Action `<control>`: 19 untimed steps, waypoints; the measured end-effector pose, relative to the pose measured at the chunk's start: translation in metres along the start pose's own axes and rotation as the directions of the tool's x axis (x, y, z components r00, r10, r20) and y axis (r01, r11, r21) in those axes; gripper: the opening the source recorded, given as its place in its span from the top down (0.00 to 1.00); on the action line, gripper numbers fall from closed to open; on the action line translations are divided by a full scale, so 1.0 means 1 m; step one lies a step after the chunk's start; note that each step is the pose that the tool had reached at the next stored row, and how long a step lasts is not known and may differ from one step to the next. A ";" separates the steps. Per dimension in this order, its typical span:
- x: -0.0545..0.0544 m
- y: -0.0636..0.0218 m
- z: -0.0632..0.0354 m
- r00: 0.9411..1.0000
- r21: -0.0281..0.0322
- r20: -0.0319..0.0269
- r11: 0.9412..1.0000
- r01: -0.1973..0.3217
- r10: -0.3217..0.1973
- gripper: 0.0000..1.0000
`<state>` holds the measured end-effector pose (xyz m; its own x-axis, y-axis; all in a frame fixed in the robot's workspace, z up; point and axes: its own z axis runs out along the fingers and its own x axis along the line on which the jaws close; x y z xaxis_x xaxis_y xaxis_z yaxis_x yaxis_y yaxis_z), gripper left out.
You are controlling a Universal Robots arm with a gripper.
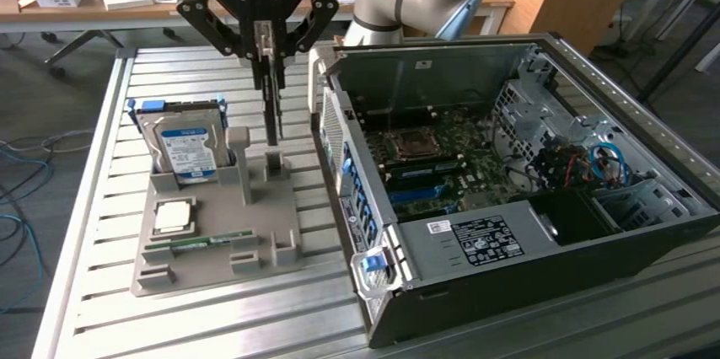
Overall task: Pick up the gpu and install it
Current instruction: 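Pick up the gpu and move the gpu toward the slot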
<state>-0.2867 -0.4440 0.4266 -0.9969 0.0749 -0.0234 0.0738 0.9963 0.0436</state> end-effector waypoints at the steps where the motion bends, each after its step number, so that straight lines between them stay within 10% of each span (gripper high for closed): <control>1: 0.000 0.0000 -0.0006 1.000 0.000 0.000 1.000 0.000 0.000 0.74; 19: -0.030 0.0022 0.0001 1.000 -0.001 0.000 1.000 0.000 0.000 0.74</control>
<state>-0.2569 -0.4440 0.4274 -0.9969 0.0749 -0.0232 0.0739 0.9963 0.0442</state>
